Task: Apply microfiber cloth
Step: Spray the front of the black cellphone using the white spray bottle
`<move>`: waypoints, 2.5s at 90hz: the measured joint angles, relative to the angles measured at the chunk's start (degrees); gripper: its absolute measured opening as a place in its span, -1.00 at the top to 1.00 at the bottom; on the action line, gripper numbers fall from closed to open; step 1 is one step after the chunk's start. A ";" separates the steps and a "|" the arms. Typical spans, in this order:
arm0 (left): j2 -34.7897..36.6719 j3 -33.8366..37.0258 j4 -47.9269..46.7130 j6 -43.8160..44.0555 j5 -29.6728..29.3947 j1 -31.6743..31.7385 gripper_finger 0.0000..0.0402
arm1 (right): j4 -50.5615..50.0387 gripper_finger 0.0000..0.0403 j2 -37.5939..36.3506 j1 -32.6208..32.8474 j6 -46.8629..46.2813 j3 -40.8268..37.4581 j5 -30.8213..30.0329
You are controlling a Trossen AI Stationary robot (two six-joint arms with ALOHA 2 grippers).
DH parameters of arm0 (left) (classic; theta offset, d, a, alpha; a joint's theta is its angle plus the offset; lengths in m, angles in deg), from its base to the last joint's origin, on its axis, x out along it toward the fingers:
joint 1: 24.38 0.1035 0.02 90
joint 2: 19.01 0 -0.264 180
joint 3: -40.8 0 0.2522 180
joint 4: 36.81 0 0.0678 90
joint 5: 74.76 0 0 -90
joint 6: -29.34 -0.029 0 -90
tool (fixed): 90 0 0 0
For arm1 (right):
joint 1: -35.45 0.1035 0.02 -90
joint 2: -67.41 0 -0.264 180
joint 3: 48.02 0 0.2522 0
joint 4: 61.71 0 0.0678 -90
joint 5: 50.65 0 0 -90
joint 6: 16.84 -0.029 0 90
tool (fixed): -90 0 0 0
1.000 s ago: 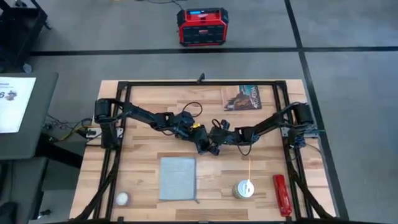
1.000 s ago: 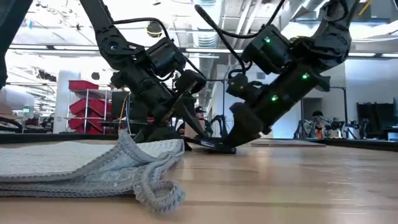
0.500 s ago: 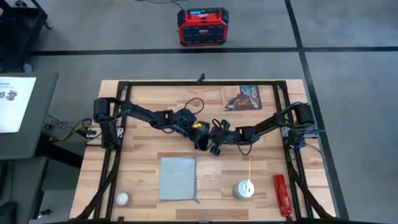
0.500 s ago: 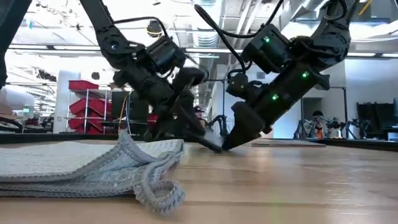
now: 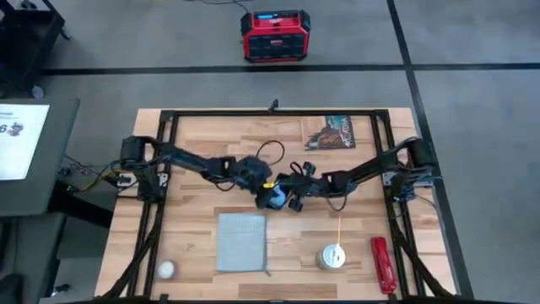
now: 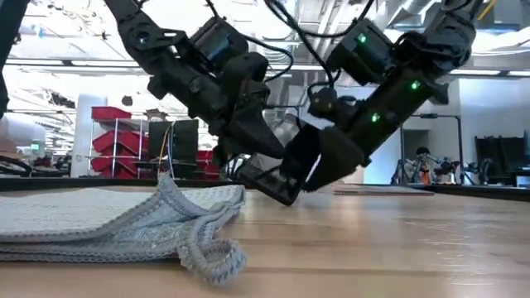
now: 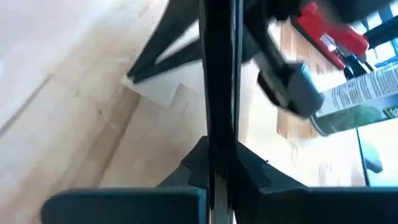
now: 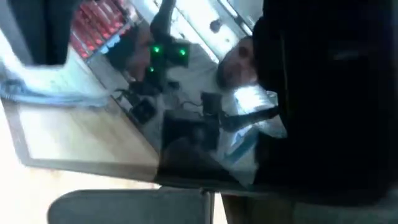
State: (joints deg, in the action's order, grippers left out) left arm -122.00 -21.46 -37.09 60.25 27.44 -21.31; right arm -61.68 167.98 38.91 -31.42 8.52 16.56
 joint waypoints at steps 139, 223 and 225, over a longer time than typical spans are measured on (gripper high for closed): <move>9.17 0.11 17.10 -40.52 -1.65 11.91 0.98 | -99.12 1.00 -28.24 45.90 -71.59 17.91 -27.60; 9.17 0.04 16.92 -40.90 -0.44 6.82 0.98 | -74.22 1.00 7.00 62.69 -83.78 50.24 -18.29; 9.17 0.04 17.02 -40.71 -0.45 6.59 0.98 | -74.42 1.00 7.55 62.69 -84.58 50.52 -17.82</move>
State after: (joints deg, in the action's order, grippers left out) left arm -112.83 -21.41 -20.07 19.55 26.99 -14.72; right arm -136.10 175.53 101.60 -116.00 59.04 -1.26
